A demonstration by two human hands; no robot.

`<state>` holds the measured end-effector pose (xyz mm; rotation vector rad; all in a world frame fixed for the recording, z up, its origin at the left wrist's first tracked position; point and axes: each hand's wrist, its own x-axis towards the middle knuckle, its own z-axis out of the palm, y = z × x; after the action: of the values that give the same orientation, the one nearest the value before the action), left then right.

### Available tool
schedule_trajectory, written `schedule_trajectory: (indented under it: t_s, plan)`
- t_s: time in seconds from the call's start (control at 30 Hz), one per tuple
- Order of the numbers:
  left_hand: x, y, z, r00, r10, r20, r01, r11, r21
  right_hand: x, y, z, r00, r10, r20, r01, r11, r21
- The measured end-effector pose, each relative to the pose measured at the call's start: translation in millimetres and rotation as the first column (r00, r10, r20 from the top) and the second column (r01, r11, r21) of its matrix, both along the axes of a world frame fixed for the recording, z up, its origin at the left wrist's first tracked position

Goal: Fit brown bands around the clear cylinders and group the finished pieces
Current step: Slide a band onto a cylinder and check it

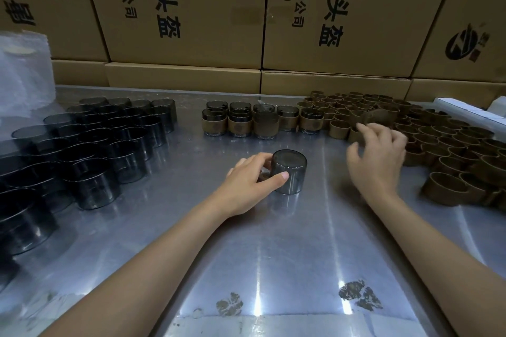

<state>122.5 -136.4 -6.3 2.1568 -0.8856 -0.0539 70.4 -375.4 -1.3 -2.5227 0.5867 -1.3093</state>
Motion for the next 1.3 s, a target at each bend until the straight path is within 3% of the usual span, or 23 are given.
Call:
schedule_trajectory:
  t_s: [0.27,0.5,0.63,0.7,0.8,0.9,0.97,1.1,1.2,1.3]
  plan:
    - [-2.3,-0.2,-0.5,0.996,-0.014,0.09,0.021,0.997,-0.073,-17.7,81.8,10.1,0.901,0.405,0.156,-0.405,0.914,-0.038]
    - [-11.8,-9.1,4.0,0.951,-0.05,0.306,0.129,0.961,-0.243,-30.5,106.4,17.2,0.876,0.472,0.098,-0.443,0.868,-0.225]
    - [-16.2,-11.7,7.4,0.958,0.008,0.287,0.098,0.93,-0.355,-31.7,112.7,18.0,0.858,0.507,0.077,-0.468,0.836,-0.287]
    - [-15.6,-10.8,9.5,0.972,-0.017,0.236,0.113,0.91,-0.399,-30.8,110.7,19.8,0.83,0.545,0.121,-0.519,0.833,-0.192]
    - [-15.9,-10.6,12.1,0.988,-0.072,0.138,0.127,0.886,-0.446,-26.2,102.7,20.5,0.813,0.525,0.251,-0.56,0.823,0.093]
    - [-15.9,-12.8,10.4,0.984,-0.168,0.054,0.174,0.873,-0.456,-19.9,90.8,12.4,0.833,0.524,0.175,-0.551,0.768,0.326]
    - [-15.0,-14.0,8.3,0.979,-0.199,0.044,0.198,0.881,-0.43,-16.7,86.3,5.0,0.804,0.587,0.097,-0.573,0.722,0.387]
    - [-10.3,-13.4,4.7,0.982,-0.185,0.048,0.19,0.918,-0.349,-11.0,87.5,1.6,0.778,0.623,0.081,-0.596,0.69,0.411]
    - [-8.1,-13.3,2.1,0.963,-0.264,-0.046,0.227,0.897,-0.379,-8.1,88.0,0.0,0.796,0.603,0.051,-0.56,0.703,0.437]
    - [-4.6,-14.2,-1.9,0.941,-0.314,-0.129,0.245,0.892,-0.381,-6.0,89.7,-2.2,0.772,0.627,0.105,-0.571,0.612,0.547]
